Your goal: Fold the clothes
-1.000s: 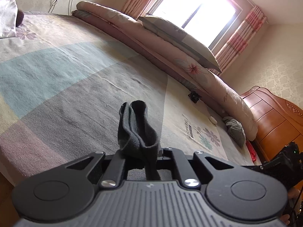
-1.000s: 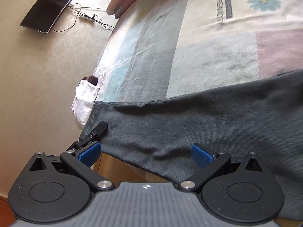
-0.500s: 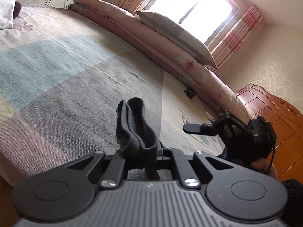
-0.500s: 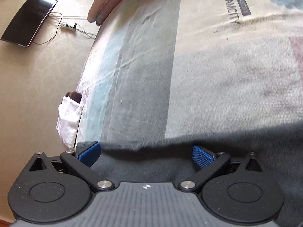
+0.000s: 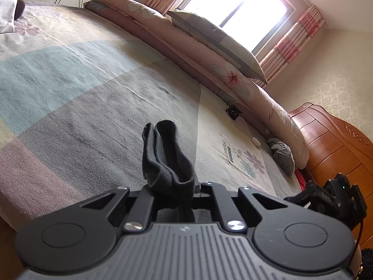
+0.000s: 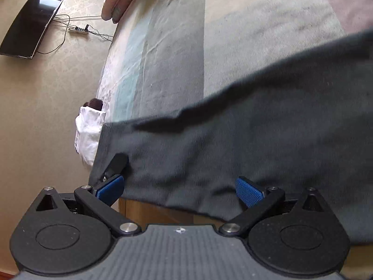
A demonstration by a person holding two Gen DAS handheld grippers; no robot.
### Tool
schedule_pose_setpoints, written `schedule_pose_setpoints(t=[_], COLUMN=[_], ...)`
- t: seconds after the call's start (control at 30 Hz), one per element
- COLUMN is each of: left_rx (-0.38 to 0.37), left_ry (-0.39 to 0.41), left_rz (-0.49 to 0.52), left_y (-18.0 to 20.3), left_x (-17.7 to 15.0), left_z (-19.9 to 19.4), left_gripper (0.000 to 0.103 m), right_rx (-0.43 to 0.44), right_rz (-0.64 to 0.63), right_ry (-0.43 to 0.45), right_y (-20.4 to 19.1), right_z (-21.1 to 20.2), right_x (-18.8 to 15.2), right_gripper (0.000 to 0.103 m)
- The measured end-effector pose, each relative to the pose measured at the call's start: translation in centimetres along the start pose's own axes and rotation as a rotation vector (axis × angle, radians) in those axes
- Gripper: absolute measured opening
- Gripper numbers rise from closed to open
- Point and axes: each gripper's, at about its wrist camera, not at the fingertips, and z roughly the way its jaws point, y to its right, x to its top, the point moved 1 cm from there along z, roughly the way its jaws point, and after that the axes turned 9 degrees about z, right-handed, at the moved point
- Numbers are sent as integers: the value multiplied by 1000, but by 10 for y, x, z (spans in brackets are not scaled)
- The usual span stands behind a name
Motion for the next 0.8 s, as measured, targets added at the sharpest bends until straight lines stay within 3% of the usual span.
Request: schedule_pose_setpoints(t=[0.2, 0.6, 0.8], left_rx=[1, -48, -83], left_ry=[-4, -2, -26], left_rz=[23, 122, 187], left_y=[12, 63, 101], left_x=[7, 24, 27], left_z=[-3, -8, -1], left_gripper=[6, 6, 6], right_rx=[1, -36, -46], right_rz=[-2, 10, 46], right_ry=[-14, 144, 251], right_y=[3, 36, 72], right_z=[-12, -109, -166], right_x=[-20, -2, 1], right_gripper=[103, 103, 103])
